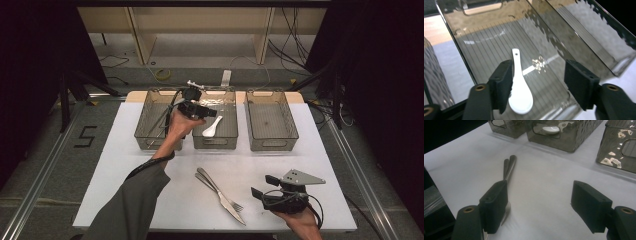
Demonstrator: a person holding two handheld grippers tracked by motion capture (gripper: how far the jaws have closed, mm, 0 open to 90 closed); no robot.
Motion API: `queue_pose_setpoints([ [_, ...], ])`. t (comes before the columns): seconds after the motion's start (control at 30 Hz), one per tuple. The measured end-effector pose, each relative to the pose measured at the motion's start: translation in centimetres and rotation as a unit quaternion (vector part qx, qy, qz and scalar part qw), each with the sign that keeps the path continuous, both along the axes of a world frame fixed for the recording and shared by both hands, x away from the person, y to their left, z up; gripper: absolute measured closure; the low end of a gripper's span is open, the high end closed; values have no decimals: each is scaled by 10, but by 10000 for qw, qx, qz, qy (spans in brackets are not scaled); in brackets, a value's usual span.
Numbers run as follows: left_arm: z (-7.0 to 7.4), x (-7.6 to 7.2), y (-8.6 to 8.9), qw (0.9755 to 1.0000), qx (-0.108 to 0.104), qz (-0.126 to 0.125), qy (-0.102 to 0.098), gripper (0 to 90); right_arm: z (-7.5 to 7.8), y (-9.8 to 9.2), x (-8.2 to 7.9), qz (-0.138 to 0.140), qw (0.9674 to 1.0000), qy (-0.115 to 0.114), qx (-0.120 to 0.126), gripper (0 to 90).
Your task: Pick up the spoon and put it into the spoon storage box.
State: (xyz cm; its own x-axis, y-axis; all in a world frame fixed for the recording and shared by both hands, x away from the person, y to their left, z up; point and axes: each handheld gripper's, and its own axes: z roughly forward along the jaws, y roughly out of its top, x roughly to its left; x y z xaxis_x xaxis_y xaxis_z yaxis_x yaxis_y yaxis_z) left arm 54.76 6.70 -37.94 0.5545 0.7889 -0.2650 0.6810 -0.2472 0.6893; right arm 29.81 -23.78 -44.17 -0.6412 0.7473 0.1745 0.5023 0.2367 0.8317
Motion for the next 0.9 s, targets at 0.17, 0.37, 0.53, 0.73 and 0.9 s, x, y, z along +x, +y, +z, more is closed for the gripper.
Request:
queue_pose_setpoints([
  [0.17,2,-10,9,9999,81,-115,62,326,0,2,0,-6,10000,-7,2,305],
  [0.37,5,-27,22,9995,164,-281,40,288,1,2,1,2,10000,34,-36,305],
  [0.53,2,-52,36,9992,138,-375,0,257,3,4,2,21,10000,64,-71,305],
  [0.73,-4,-72,53,9993,14,-372,-77,234,7,10,7,112,9997,130,-180,316],
  [0.9,-9,-91,67,9991,-198,-355,-109,224,11,17,11,253,9988,251,-339,317],
])
